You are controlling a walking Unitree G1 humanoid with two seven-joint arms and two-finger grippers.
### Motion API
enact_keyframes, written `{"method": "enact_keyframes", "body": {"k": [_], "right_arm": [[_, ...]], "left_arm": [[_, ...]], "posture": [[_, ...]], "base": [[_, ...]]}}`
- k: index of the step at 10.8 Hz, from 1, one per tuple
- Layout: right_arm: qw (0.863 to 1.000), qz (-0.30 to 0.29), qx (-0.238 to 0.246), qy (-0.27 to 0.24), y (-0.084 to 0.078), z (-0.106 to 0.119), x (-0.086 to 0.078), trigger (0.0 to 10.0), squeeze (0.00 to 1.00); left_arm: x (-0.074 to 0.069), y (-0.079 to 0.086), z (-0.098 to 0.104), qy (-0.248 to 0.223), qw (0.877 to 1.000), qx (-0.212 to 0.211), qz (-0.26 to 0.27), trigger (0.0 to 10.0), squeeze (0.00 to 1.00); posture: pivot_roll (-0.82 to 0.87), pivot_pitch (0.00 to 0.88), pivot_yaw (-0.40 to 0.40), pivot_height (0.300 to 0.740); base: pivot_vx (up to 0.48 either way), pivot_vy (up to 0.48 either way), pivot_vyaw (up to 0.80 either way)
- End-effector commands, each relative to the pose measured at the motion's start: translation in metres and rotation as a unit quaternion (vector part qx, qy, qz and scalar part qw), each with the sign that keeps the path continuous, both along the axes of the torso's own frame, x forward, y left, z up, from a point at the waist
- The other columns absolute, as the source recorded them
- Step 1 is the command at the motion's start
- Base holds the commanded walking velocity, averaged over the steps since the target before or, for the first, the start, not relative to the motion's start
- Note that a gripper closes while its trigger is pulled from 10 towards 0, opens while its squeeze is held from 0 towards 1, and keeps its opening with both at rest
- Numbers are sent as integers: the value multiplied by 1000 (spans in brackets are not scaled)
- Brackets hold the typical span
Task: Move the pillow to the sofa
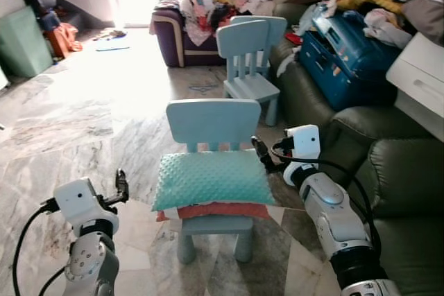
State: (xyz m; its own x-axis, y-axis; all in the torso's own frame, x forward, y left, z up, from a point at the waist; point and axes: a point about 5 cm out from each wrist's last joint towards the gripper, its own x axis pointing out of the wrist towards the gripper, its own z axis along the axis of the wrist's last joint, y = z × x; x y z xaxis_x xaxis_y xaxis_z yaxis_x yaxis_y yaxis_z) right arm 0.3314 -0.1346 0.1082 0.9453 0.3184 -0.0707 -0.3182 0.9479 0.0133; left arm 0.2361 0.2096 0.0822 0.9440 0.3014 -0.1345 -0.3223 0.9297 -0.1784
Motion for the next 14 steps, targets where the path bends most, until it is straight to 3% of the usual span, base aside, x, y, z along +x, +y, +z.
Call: {"method": "enact_keyframes", "body": {"k": [1,3,4,6,8,12,14], "right_arm": [[1000,-5,-2,-1,-1,5,5,10000,0],[999,-20,-42,-26,-1,5,5,10000,0],[1000,-5,11,0,-1,1,4,10000,0],[1000,0,23,0,4,2,3,10000,0],[999,35,-16,-7,13,-2,-4,10000,0],[999,34,-9,-28,10,7,0,10000,0],[999,33,-10,-30,10,8,-1,10000,0]], "left_arm": [[2,1,4,1,1000,15,-2,10000,0],[-3,7,1,1,1000,27,-9,10000,0],[-4,12,-1,4,1000,31,2,10000,0],[-3,10,-1,6,999,36,-4,10000,0],[-4,8,-2,3,1000,22,-1,10000,0],[-6,8,1,-9,1000,18,-1,10000,0],[-6,8,1,-10,1000,18,-4,10000,0]], "posture": [[-157,0,16,740],[-150,0,17,740],[-152,0,19,740],[-155,0,22,740],[-157,0,25,740],[-154,0,20,740],[-158,0,21,740]], "base": [[0,0,0],[0,0,0],[0,0,0],[0,0,0],[0,0,0],[0,0,0],[351,0,0]]}}
